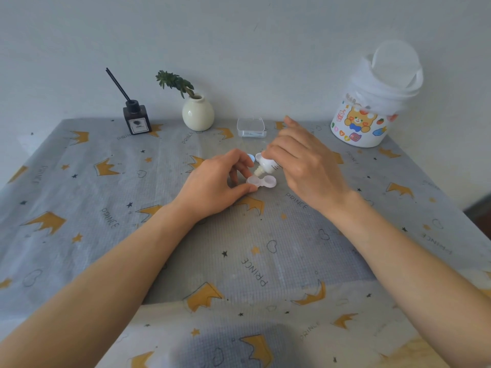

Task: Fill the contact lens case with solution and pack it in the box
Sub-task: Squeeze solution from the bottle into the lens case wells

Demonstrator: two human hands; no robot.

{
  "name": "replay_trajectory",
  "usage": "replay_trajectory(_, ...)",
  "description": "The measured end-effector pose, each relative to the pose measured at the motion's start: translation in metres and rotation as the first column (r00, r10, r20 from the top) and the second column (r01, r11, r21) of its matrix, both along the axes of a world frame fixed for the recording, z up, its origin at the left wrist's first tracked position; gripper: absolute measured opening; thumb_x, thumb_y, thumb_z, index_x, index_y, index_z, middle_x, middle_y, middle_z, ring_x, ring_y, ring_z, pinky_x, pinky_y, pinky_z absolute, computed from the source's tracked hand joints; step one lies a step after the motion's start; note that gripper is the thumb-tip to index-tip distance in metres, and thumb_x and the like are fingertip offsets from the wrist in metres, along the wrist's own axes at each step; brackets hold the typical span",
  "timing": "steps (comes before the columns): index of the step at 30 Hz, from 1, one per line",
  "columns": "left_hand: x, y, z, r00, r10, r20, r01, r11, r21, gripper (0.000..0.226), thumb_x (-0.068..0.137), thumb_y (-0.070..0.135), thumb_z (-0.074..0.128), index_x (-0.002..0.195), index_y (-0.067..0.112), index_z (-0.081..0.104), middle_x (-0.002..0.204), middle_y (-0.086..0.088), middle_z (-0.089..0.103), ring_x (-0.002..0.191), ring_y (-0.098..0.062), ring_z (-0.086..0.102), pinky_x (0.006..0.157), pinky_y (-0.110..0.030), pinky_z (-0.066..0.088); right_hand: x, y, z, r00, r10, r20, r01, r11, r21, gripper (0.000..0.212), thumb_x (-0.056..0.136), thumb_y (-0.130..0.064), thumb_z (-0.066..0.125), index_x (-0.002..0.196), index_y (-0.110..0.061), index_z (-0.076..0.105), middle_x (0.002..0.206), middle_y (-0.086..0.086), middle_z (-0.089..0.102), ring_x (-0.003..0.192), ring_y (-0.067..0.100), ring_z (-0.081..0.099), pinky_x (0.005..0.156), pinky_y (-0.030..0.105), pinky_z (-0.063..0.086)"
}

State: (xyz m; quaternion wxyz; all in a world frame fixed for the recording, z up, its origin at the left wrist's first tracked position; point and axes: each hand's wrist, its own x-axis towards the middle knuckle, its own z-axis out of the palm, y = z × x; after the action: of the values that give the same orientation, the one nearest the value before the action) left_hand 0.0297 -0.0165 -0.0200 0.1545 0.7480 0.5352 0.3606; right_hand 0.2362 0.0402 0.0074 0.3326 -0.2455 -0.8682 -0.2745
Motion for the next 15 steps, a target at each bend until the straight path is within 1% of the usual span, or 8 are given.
replay_trajectory(3, 0.0002, -0.0001, -0.0001, 1.000, -0.001, -0.004, 0.001, 1.000, 0.004, 0.037, 0.079, 0.034, 0.077, 0.109, 0.027, 0.057, 0.094, 0.019, 0.068, 0.078, -0.006, 0.062, 0.072, -0.040, 0.054, 0.0004, 0.0006, -0.0001, 1.000, 0.009, 0.001, -0.009, 1.000, 0.006, 0.031, 0.081, 0.025, 0.048, 0.078, -0.001, 0.066, 0.077, 0.012, 0.061, 0.081, 0.033, 0.061, 0.114, 0.044, 0.038)
replay_trajectory(9, 0.0002, -0.0002, 0.0004, 1.000, -0.003, 0.000, 0.003, 1.000, -0.001, 0.038, 0.079, 0.033, 0.078, 0.110, 0.026, 0.057, 0.094, 0.018, 0.069, 0.078, -0.006, 0.062, 0.072, -0.040, 0.054, 0.0021, 0.0023, 0.0004, 1.000, -0.007, 0.000, 0.007, 1.000, 0.030, 0.033, 0.075, 0.027, 0.050, 0.076, -0.002, 0.065, 0.074, 0.011, 0.060, 0.078, 0.033, 0.061, 0.114, 0.046, 0.039)
replay_trajectory(15, 0.0000, -0.0005, 0.0013, 1.000, 0.000, 0.003, 0.000, 1.000, -0.010, 0.038, 0.080, 0.034, 0.078, 0.110, 0.027, 0.057, 0.094, 0.018, 0.069, 0.078, -0.005, 0.062, 0.072, -0.041, 0.054, 0.0011, 0.0030, 0.0000, 1.000, 0.009, -0.024, -0.008, 0.999, 0.033, 0.032, 0.078, 0.026, 0.049, 0.075, -0.001, 0.065, 0.073, 0.012, 0.060, 0.077, 0.033, 0.061, 0.113, 0.047, 0.040)
